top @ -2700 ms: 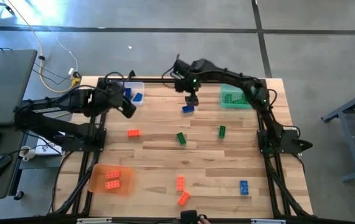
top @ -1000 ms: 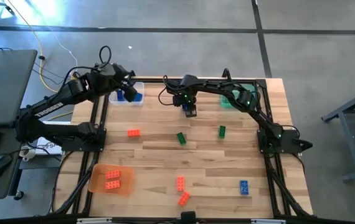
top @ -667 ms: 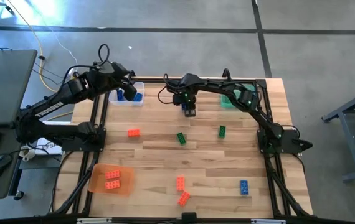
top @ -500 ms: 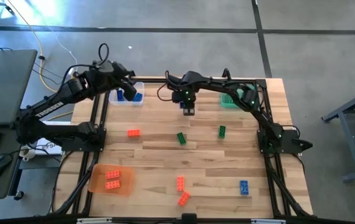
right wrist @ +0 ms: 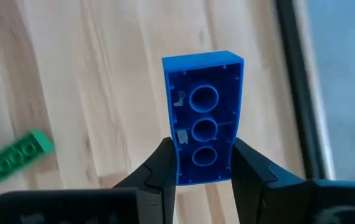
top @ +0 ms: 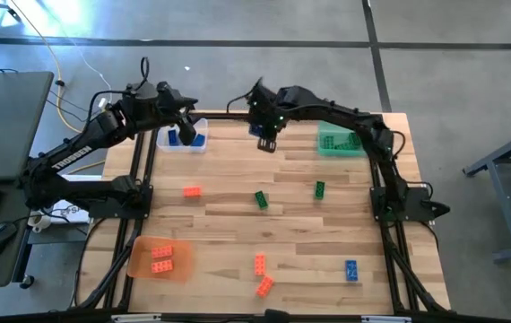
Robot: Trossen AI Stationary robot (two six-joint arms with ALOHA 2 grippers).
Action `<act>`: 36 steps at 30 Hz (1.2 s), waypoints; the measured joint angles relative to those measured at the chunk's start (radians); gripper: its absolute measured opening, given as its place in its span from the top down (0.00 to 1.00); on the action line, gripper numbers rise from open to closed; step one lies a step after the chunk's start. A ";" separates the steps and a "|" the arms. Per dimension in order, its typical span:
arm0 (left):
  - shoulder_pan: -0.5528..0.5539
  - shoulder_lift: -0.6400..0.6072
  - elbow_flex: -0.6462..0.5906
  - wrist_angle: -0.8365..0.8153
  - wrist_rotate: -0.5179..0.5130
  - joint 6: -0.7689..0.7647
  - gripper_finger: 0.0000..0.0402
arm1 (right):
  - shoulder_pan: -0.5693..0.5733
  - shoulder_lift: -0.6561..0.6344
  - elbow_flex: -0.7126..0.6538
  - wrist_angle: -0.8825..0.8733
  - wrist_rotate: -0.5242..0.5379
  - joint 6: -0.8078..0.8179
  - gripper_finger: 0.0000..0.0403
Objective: Sort & place blocks by color
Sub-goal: Put the blue game piece into the transparent bin
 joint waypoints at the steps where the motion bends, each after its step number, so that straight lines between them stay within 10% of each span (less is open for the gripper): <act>1: 0.000 0.003 0.000 0.009 0.002 0.000 0.46 | 0.000 -0.016 0.000 0.016 0.000 0.012 0.78; 11: 0.000 0.053 0.037 0.082 -0.037 -0.001 0.38 | 0.001 -0.139 0.000 0.167 -0.026 0.086 0.78; 21: 0.000 0.066 0.071 0.109 0.239 0.025 0.39 | 0.000 -0.214 0.000 0.356 -0.124 0.059 0.78; 36: -0.062 0.103 0.071 0.276 0.283 -0.133 0.39 | -0.004 -0.251 0.001 0.516 -0.315 0.031 0.78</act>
